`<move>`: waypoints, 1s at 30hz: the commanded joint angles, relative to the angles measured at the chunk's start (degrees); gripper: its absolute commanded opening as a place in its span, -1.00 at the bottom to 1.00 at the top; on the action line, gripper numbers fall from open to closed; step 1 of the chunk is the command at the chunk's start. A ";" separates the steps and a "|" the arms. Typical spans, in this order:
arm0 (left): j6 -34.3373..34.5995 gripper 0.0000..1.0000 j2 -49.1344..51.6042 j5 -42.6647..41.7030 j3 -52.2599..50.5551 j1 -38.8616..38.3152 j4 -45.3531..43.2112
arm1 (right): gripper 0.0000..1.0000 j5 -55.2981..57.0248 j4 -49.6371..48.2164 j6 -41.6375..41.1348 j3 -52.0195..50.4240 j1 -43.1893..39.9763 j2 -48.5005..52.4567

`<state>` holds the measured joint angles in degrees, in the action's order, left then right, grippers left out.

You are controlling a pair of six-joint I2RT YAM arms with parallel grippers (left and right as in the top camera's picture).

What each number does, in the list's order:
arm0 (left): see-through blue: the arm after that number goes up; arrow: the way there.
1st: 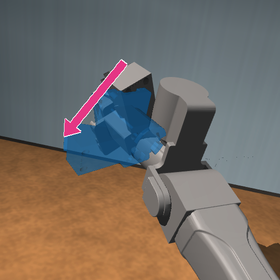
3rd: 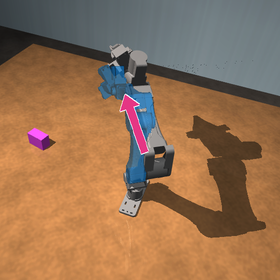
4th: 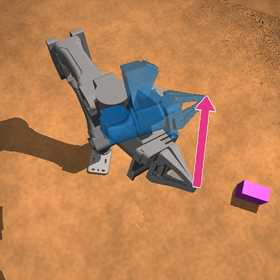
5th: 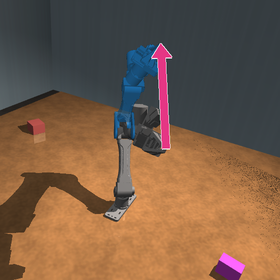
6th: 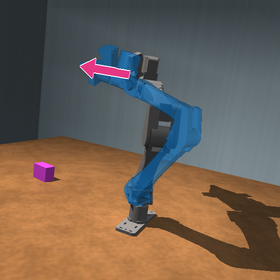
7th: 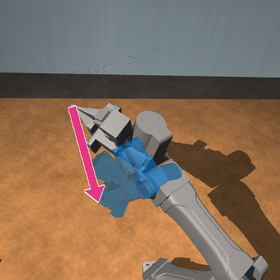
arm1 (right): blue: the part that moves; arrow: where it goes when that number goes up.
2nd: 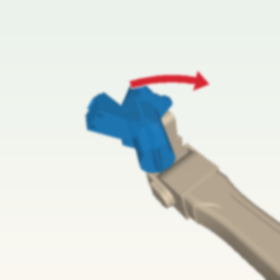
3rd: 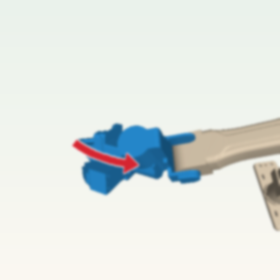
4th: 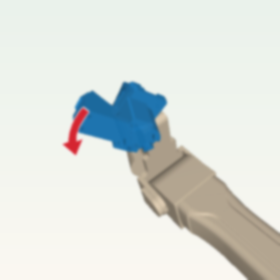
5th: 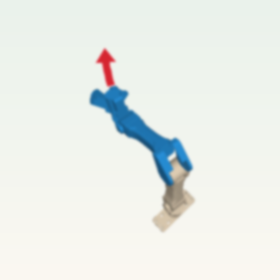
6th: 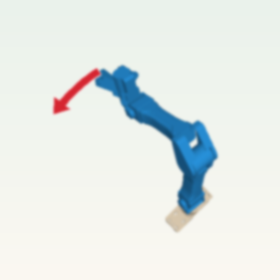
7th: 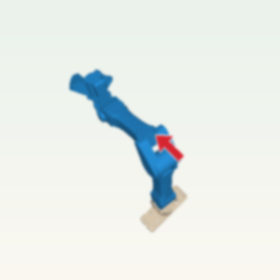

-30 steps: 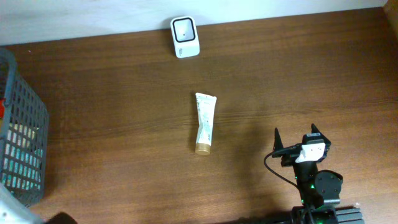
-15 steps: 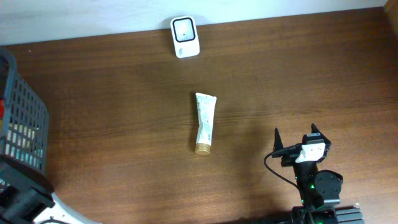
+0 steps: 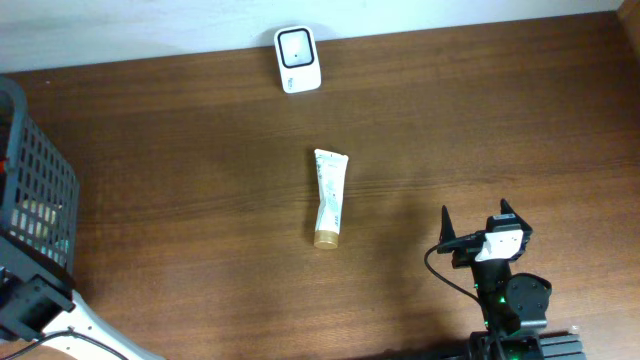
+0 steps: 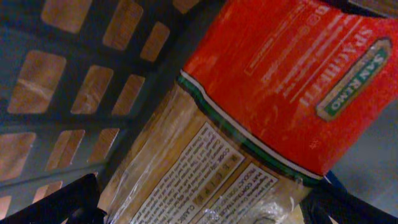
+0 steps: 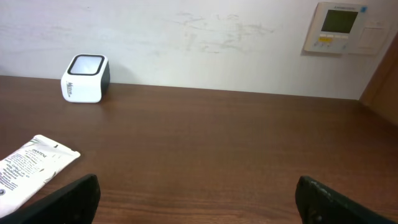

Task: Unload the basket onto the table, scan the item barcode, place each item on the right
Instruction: 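Grasp the red-topped pasta package in the basket with left gripper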

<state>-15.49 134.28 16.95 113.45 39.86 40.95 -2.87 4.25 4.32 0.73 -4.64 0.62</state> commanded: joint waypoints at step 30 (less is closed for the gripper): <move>21.57 -1.00 -55.82 -34.01 0.09 -10.82 -5.22 | 0.97 -0.04 0.04 -0.24 -0.42 -0.24 -0.42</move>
<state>1.28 81.91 -0.91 112.01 37.01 32.34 -2.87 4.25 4.29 0.73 -4.64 0.62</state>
